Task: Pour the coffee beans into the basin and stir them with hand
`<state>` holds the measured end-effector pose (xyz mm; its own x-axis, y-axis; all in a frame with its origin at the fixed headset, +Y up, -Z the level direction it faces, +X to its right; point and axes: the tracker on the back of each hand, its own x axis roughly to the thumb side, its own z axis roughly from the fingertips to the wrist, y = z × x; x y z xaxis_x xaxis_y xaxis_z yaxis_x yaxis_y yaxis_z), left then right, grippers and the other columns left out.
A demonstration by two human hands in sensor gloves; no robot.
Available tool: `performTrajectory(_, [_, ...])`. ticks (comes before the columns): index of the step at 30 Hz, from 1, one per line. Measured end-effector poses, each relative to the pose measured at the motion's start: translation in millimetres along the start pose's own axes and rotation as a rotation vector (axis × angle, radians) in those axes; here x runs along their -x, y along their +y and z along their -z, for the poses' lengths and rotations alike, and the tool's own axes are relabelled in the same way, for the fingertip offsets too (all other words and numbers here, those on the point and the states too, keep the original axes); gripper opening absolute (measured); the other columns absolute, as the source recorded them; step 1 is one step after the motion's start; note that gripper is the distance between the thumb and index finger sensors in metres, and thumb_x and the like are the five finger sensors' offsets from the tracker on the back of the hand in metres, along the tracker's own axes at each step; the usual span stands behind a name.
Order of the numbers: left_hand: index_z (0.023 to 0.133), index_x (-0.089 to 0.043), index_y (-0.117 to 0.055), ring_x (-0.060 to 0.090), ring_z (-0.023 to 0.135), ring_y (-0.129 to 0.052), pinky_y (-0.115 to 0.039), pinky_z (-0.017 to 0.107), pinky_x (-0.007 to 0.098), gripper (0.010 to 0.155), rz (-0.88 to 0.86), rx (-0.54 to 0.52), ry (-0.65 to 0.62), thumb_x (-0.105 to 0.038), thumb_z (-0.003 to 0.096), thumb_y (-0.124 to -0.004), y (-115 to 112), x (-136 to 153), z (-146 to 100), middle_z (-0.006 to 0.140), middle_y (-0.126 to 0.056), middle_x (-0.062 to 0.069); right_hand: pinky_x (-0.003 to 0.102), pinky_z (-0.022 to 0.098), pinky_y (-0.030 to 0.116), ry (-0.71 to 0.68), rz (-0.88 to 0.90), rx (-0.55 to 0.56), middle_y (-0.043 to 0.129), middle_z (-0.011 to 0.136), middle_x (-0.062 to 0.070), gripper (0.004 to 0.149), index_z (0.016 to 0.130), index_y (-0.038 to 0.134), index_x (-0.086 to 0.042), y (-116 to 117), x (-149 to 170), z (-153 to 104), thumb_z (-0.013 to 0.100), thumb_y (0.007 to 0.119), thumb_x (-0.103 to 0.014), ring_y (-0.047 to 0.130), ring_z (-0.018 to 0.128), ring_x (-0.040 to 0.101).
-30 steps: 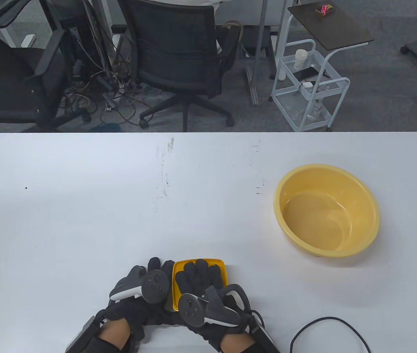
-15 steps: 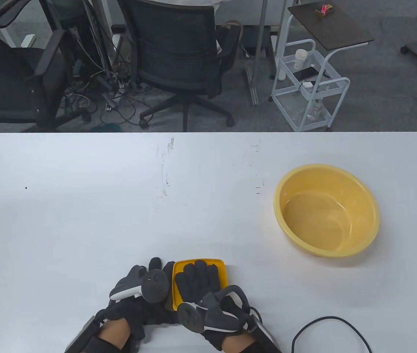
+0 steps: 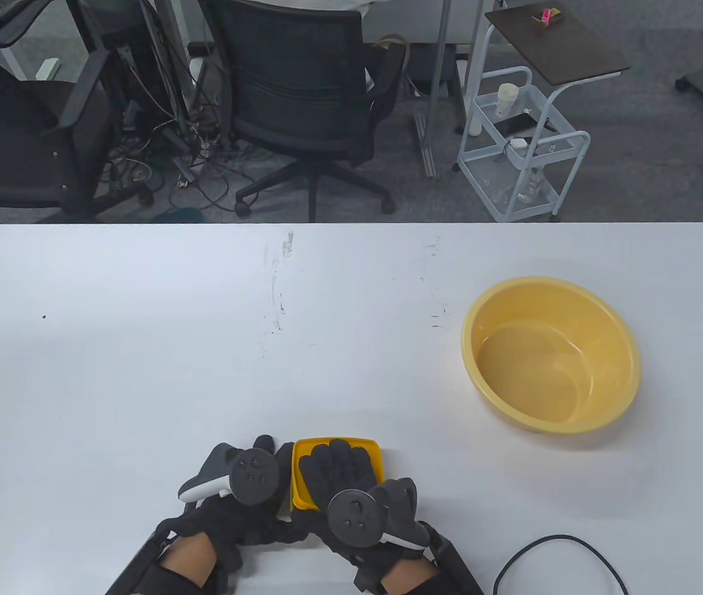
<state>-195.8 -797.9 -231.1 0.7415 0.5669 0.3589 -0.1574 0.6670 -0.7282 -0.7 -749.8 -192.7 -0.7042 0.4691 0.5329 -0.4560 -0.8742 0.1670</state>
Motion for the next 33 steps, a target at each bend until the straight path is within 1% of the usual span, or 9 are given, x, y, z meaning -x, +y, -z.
performTrajectory(3, [0.103,-0.012,0.003,0.04,0.104,0.014,0.005,0.065,0.061,0.093,-0.123,-0.023,-0.023,-0.075,0.0437,-0.031,2,4,-4,0.119,-0.004,0.012,0.063,0.069,0.031,0.0,0.032,0.002,0.045,0.101,0.023,0.078,0.1,0.048,-0.004,-1,1,-1,0.046,0.056,-0.058,0.04,0.098,0.051])
performTrajectory(5, [0.101,-0.014,0.006,0.038,0.103,0.017,0.009,0.065,0.06,0.087,-0.106,-0.007,0.006,-0.069,0.0511,-0.04,-1,3,-2,0.118,0.0,0.01,0.063,0.069,0.032,-0.008,0.013,0.011,0.045,0.101,0.023,0.077,0.1,0.048,-0.004,-1,0,-1,0.046,0.056,-0.058,0.041,0.098,0.051])
performTrajectory(14, [0.099,-0.009,0.01,0.042,0.103,0.014,0.005,0.065,0.063,0.09,-0.087,-0.056,0.011,-0.069,0.0524,-0.04,-1,0,-3,0.115,0.001,0.016,0.065,0.069,0.029,-0.035,-0.101,0.11,0.047,0.104,0.019,0.074,0.103,0.046,-0.01,-20,-7,-11,0.046,0.057,-0.056,0.047,0.101,0.049])
performTrajectory(17, [0.098,-0.009,0.009,0.05,0.105,0.002,-0.006,0.068,0.067,0.093,-0.086,-0.186,0.014,-0.068,0.052,-0.045,4,-3,-11,0.115,-0.003,0.02,0.068,0.069,0.024,-0.053,-0.203,0.216,0.049,0.106,0.013,0.064,0.101,0.048,-0.016,-38,-10,-20,0.048,0.057,-0.05,0.042,0.104,0.045])
performTrajectory(21, [0.099,-0.014,0.007,0.056,0.107,-0.014,-0.016,0.071,0.07,0.095,-0.005,-0.523,-0.003,-0.066,0.0505,-0.055,21,-19,-36,0.115,-0.008,0.021,0.068,0.069,0.016,-0.118,-0.339,0.315,0.05,0.107,0.005,0.057,0.099,0.052,-0.024,-59,-11,-34,0.048,0.057,-0.049,0.034,0.106,0.044])
performTrajectory(22, [0.1,-0.017,0.005,0.056,0.108,-0.019,-0.02,0.072,0.07,0.094,0.104,-0.612,-0.024,-0.065,0.0505,-0.058,26,-30,-46,0.115,-0.011,0.021,0.067,0.069,0.014,-0.138,-0.359,0.335,0.05,0.107,0.003,0.056,0.098,0.052,-0.026,-63,-13,-38,0.048,0.057,-0.05,0.032,0.106,0.043])
performTrajectory(25, [0.103,-0.018,0.0,0.052,0.11,-0.042,-0.033,0.074,0.069,0.09,0.408,-0.731,-0.011,-0.062,0.0511,-0.06,27,-57,-66,0.116,-0.024,0.021,0.066,0.07,0.012,-0.19,-0.37,0.33,0.05,0.108,-0.001,0.054,0.097,0.055,-0.031,-66,-18,-44,0.047,0.058,-0.051,0.032,0.107,0.041])
performTrajectory(29, [0.108,-0.016,-0.028,0.044,0.101,-0.072,-0.045,0.075,0.063,0.075,0.696,-0.855,-0.023,-0.053,0.0529,-0.062,17,-85,-77,0.112,-0.053,0.014,0.065,0.071,0.017,-0.283,-0.394,0.316,0.045,0.109,-0.008,0.051,0.095,0.052,-0.037,-61,-29,-47,0.046,0.056,-0.052,0.039,0.107,0.035])
performTrajectory(33, [0.099,-0.022,-0.062,0.031,0.084,-0.094,-0.051,0.075,0.059,0.051,0.816,-0.917,-0.068,-0.047,0.0538,-0.065,12,-97,-82,0.092,-0.085,0.005,0.063,0.072,0.023,-0.329,-0.367,0.335,0.05,0.107,-0.01,0.05,0.094,0.054,-0.038,-60,-34,-49,0.046,0.056,-0.052,0.046,0.107,0.028])
